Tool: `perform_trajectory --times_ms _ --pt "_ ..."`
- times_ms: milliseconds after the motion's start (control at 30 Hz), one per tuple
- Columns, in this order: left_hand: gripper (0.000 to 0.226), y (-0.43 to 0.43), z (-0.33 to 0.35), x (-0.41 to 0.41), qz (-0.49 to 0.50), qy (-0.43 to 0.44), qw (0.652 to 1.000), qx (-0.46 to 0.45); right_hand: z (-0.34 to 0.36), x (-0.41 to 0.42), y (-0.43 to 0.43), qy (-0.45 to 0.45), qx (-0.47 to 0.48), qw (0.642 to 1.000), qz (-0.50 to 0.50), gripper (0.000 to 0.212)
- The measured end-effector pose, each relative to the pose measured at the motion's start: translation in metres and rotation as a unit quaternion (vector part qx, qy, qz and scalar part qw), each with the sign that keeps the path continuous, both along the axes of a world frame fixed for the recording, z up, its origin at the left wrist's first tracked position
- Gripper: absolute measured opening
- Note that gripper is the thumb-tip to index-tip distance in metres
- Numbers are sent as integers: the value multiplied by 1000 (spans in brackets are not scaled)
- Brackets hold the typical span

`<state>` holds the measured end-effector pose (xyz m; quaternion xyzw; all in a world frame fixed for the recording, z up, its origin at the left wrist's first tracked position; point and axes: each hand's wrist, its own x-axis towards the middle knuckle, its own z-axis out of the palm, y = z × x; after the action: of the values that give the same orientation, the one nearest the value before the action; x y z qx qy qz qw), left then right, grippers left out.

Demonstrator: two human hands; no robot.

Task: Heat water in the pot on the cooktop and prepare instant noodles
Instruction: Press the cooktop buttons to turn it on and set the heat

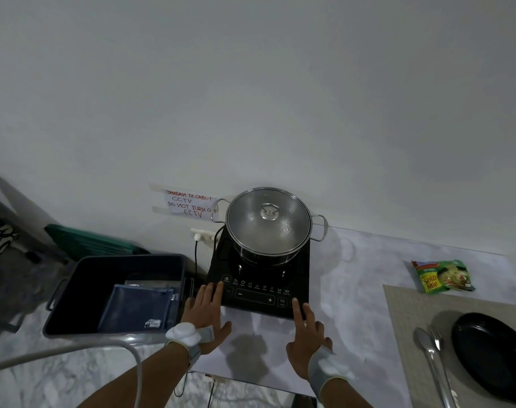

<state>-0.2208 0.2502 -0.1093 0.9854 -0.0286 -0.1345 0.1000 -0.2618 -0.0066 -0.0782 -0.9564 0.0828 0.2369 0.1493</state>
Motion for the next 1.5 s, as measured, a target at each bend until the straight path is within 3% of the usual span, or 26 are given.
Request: perform_trajectory --times_ms 267,700,1500 --pt "99 0 5 -1 -3 -5 1000 -2 -2 3 2 -15 -33 999 16 94" --pt "98 -4 18 -2 -3 -17 1000 -4 -2 -1 2 -49 44 998 -25 104" --pt "105 -5 24 10 -21 -6 998 52 -2 5 4 -46 42 998 -26 106"
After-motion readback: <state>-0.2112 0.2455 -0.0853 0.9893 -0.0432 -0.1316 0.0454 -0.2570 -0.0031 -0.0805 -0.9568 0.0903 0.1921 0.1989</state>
